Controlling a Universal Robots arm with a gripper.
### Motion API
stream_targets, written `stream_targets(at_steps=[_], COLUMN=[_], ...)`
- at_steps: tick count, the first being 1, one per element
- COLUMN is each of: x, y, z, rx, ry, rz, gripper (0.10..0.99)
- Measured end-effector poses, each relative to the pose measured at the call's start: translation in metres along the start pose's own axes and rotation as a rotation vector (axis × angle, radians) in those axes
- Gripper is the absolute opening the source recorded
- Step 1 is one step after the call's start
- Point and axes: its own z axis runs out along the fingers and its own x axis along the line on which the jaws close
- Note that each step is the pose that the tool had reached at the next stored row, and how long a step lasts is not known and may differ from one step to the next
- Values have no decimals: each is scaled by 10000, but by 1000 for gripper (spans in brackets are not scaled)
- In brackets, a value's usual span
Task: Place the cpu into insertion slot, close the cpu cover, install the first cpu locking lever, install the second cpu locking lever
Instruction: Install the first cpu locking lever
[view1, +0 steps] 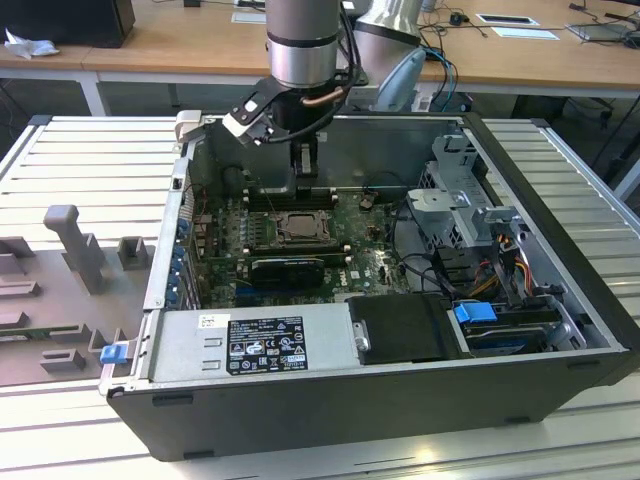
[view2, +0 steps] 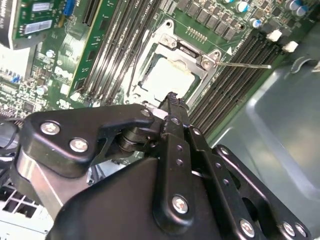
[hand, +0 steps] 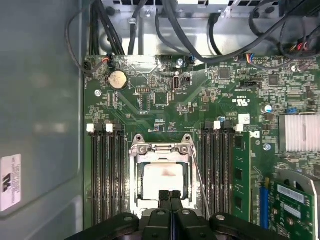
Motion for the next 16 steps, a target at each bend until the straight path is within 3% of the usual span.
stream_targets(at_steps=[6,8,16], x=[-3,-3,-2], y=[10,12,11], z=[-222,-247,-248], rx=[0,-2,-23], ry=[0,-3,52], rz=[0,-48,-1628], gripper=[106,106,106])
